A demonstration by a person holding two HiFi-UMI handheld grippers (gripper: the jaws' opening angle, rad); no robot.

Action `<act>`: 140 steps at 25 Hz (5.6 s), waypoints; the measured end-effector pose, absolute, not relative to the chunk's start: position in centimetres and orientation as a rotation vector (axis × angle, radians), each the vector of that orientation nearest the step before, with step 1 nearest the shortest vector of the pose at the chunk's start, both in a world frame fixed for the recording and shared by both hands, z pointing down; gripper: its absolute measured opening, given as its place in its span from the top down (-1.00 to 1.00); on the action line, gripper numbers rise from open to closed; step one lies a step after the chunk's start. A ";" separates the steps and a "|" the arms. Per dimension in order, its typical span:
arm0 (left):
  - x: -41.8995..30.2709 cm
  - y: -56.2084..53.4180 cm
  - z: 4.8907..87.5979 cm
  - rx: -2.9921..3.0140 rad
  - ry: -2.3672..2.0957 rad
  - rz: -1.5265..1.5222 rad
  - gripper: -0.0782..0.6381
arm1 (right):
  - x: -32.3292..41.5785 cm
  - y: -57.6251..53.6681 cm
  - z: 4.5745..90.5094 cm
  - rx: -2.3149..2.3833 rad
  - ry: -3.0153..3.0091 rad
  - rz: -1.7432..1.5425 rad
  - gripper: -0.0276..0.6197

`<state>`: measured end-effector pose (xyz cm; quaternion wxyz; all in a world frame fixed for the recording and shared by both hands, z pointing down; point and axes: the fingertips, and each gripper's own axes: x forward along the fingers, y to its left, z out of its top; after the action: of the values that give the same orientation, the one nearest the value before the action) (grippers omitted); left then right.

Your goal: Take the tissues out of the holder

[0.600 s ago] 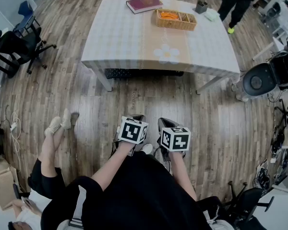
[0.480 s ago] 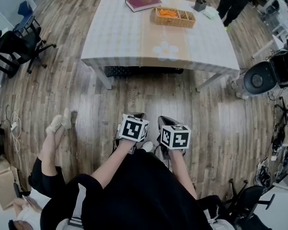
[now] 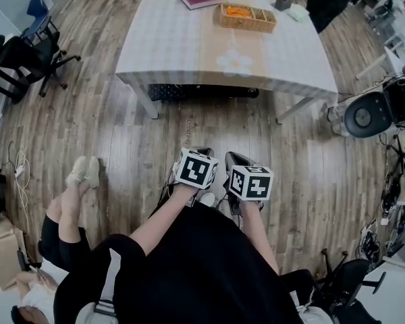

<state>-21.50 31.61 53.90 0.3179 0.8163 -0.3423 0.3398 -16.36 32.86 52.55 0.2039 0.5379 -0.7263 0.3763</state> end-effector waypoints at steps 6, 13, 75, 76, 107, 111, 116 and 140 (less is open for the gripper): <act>-21.8 31.3 53.6 2.149 -0.913 0.889 0.78 | -16.1 33.2 52.4 1.498 -2.077 1.043 0.87; -22.0 31.4 54.4 2.131 -0.912 0.879 0.78 | -16.2 33.2 52.8 1.480 -2.108 1.042 0.85; -23.9 11.6 55.7 2.189 -0.596 0.935 0.78 | -17.4 15.4 53.7 1.657 -1.936 1.135 0.78; -23.2 11.6 55.7 2.195 -0.581 0.943 0.78 | -16.8 15.4 53.9 1.672 -1.926 1.147 0.78; 3.9 2.1 52.4 2.192 -0.717 0.937 0.78 | 9.7 5.4 50.4 1.575 -2.075 1.100 0.78; 5.1 1.8 52.4 2.164 -0.758 0.931 0.78 | 11.3 4.4 50.4 1.539 -2.104 1.099 0.78; 5.0 1.4 53.0 2.114 -0.828 0.935 0.78 | 12.4 3.3 50.8 1.493 -2.138 1.110 0.78; 7.4 -9.2 53.9 2.105 -0.863 0.915 0.78 | 14.3 -6.6 51.7 1.450 -2.070 1.088 0.78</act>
<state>7.40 -9.17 53.89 0.3380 0.8080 -0.3312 0.3510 14.26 -6.64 51.70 0.1937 0.5169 -0.7381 0.3880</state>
